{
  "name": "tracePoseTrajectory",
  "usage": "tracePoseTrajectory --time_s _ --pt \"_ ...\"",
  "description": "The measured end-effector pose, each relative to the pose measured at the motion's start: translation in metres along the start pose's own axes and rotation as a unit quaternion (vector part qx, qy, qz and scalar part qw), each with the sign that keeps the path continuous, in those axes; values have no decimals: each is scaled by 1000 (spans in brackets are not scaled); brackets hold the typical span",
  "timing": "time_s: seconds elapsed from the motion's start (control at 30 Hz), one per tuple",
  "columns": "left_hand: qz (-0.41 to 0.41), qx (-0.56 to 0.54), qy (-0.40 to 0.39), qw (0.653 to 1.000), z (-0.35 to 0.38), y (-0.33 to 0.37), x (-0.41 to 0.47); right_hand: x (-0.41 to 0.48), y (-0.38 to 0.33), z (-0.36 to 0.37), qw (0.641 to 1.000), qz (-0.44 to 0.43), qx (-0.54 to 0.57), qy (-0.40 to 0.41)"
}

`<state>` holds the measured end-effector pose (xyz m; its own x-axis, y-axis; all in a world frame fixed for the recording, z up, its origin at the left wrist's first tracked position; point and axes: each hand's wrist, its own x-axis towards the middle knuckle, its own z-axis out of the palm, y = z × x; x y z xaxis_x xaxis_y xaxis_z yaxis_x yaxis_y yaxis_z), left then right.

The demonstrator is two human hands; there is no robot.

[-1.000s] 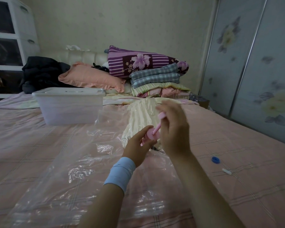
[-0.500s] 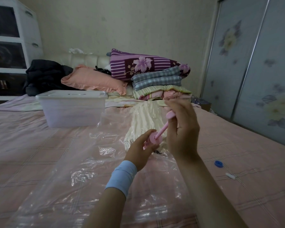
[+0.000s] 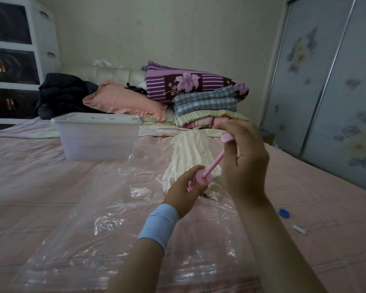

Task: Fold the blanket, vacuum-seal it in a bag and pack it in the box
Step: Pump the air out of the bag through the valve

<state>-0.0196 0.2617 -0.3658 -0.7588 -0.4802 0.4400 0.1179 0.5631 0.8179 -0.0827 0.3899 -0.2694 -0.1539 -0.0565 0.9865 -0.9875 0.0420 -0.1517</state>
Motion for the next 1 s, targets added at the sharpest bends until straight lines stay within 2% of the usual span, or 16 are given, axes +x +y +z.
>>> tracePoseTrajectory --time_s 0.07,0.17,0.23,0.3,0.4,0.5,0.57,0.67,0.73,0.83,0.93,1.0 --pt "5 2 1 1000 1 4 0 -24 8 12 997 32 -1 -66" --pt "-6 -8 20 1000 2 9 -2 -63 20 23 970 95 -1 -224" --pt "-13 -17 37 999 3 11 -3 -61 21 22 961 103 2 -256" --pt "-20 -18 47 999 2 9 -1 -42 14 17 972 63 -11 -224" --pt "-20 -2 40 999 0 3 3 -6 -4 2 997 -1 10 -83" --pt "-14 0 34 999 1 1 2 4 -11 -3 999 -26 12 30" --pt "-11 -1 30 1000 3 1 0 -13 -2 7 1000 -9 3 8" --pt "-14 -17 31 999 5 7 -3 -56 13 20 978 84 -7 -193" --pt "-14 -23 34 999 5 10 -5 -63 15 21 960 113 -9 -256" --pt "-17 -21 41 999 3 7 -3 -34 5 9 976 58 9 -210" --pt "-23 -9 36 999 -1 3 1 4 -9 -8 997 -22 25 -75" --pt "-19 -6 36 999 -1 1 0 14 -11 -13 999 -38 13 -14"
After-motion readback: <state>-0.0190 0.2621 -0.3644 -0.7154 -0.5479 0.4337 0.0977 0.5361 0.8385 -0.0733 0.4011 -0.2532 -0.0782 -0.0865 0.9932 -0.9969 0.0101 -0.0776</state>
